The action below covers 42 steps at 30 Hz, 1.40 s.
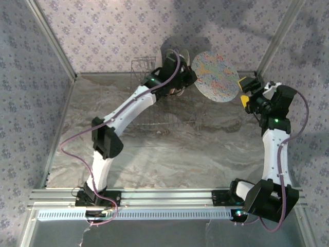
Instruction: Load the plates into the dish rack
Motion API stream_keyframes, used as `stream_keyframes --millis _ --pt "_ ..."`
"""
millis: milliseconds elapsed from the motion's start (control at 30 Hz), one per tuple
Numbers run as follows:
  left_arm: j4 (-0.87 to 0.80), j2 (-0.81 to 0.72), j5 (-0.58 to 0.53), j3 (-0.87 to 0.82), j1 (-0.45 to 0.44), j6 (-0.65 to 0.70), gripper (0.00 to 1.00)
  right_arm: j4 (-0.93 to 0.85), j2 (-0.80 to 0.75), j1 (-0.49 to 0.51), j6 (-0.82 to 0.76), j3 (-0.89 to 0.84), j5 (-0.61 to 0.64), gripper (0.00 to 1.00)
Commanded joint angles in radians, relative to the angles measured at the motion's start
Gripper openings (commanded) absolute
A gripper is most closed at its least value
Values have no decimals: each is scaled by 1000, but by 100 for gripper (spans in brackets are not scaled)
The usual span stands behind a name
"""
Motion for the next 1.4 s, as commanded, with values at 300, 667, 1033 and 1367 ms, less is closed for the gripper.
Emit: stream_keyframes --millis 300,667,1033,1367 --pt "59 -545 164 -404 128 244 0 -158 48 -12 -284 174 -301 88" --pt "180 -924 492 -824 430 223 0 -221 150 187 -449 354 -408 80" --pt "188 -861 721 -831 497 276 0 -213 240 378 -517 362 -310 76" --pt "242 -745 752 -795 497 275 0 -189 273 390 -488 374 -365 73"
